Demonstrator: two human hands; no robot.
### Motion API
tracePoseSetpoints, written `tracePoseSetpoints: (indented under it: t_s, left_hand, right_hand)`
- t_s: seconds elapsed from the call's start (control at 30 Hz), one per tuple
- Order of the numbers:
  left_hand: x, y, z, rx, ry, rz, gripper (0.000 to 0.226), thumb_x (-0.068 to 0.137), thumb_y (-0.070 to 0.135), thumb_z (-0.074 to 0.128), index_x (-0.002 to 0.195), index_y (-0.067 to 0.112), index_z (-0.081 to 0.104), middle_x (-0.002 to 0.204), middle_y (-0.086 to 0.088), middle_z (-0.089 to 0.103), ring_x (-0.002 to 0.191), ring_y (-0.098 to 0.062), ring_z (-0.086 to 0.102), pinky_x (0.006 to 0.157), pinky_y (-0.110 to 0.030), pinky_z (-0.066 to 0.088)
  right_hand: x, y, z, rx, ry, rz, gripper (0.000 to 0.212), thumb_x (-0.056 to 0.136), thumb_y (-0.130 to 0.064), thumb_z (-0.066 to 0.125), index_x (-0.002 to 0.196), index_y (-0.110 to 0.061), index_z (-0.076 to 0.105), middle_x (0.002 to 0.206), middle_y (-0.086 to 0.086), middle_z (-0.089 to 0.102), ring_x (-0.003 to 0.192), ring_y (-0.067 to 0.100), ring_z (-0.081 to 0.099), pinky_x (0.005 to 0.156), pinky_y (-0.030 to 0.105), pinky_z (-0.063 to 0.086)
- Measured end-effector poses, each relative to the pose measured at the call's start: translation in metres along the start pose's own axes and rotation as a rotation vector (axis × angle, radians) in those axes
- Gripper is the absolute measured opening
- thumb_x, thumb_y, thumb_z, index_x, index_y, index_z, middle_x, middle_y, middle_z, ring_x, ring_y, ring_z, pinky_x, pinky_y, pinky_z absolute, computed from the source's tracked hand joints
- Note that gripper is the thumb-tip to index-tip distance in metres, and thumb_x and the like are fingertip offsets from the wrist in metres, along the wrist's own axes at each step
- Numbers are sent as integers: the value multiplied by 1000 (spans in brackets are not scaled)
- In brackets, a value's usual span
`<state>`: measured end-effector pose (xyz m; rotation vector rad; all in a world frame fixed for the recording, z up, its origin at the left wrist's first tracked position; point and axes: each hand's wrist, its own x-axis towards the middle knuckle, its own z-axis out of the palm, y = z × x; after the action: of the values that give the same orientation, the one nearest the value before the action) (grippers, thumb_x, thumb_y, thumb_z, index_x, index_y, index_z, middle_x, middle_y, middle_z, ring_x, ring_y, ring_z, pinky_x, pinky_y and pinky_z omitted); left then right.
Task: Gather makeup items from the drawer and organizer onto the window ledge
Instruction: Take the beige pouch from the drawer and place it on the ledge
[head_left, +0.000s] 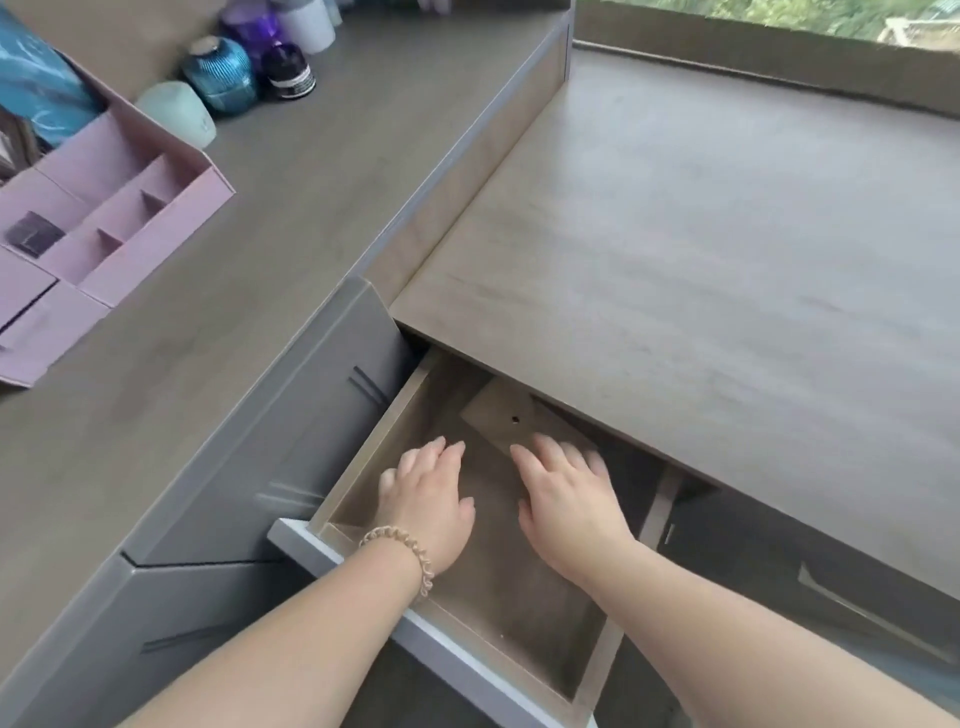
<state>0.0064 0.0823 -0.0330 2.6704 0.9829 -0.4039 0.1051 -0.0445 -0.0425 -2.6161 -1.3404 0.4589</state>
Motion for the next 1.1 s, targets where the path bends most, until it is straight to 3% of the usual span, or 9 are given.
tracePoseSetpoints:
  t_s: [0.17, 0.33, 0.5, 0.57, 0.63, 0.73, 0.87, 1.0, 1.1]
  left_hand:
    - [29, -5, 34, -138, -171, -43, 66, 90, 35, 47, 148, 24, 16, 158, 0, 15, 143, -20, 18, 111, -41, 21]
    - [37, 0, 66, -129, -255, -58, 70, 90, 35, 47, 149, 23, 10, 160, -1, 5, 146, -18, 6, 112, -42, 18]
    - [38, -2, 70, -131, -287, -122, 71, 88, 31, 48, 148, 23, 11, 160, -2, 5, 146, -19, 4, 111, -43, 19]
    - [34, -2, 68, -149, -308, -164, 71, 87, 29, 49, 147, 24, 11, 159, -4, 5, 146, -20, 5, 110, -43, 20]
    - [30, -2, 68, -176, -318, -197, 71, 86, 26, 49, 146, 24, 13, 159, -5, 6, 146, -21, 7, 108, -43, 21]
    - [29, -2, 69, -258, -340, -267, 70, 85, 23, 48, 146, 25, 12, 159, -5, 7, 145, -23, 11, 108, -45, 22]
    - [26, -1, 66, -431, -377, -341, 80, 85, 26, 52, 149, 22, 4, 159, -10, 10, 143, -30, 17, 114, -45, 22]
    - [10, 12, 41, -703, -264, -313, 83, 86, 45, 51, 147, 36, -4, 155, -4, 25, 141, -29, 25, 113, -45, 25]
    - [-15, 35, 5, -1004, -107, -165, 78, 91, 42, 50, 145, 44, -7, 143, -2, 45, 132, -19, 41, 102, -29, 33]
  right_hand:
    - [42, 9, 33, 20, -239, 289, 59, 95, -35, 38, 148, -20, 17, 152, 13, 26, 138, 38, 23, 114, 51, 12]
    - [59, 14, 70, -17, -286, 329, 63, 98, -33, 30, 149, -27, -6, 158, 13, -4, 143, 39, -4, 113, 53, -3]
    - [45, -4, 87, -67, -244, 296, 51, 92, -24, 40, 141, -30, 29, 150, 21, 25, 138, 46, 19, 111, 59, 5]
    - [39, -11, 89, -81, -162, 284, 42, 80, -18, 56, 121, -24, 53, 130, 22, 50, 117, 45, 48, 105, 60, 26]
    - [38, -14, 90, -105, -101, 300, 43, 60, -12, 69, 102, -17, 63, 98, 18, 63, 83, 40, 61, 83, 51, 46]
    - [39, -12, 82, -84, -74, 319, 60, 55, -13, 72, 114, -19, 60, 90, 13, 62, 76, 36, 59, 68, 38, 45]
    - [34, -10, 64, 48, -37, 220, 58, 78, -11, 54, 132, -26, 39, 106, 6, 62, 96, 33, 58, 83, 39, 37]
    - [13, -15, 27, 319, 142, 146, 48, 79, -7, 62, 121, -28, 54, 89, 2, 65, 83, 27, 61, 88, 45, 43]
    - [-16, -10, -20, 482, 362, 114, 43, 80, -12, 59, 118, -31, 54, 91, -8, 63, 88, 13, 59, 91, 43, 44]
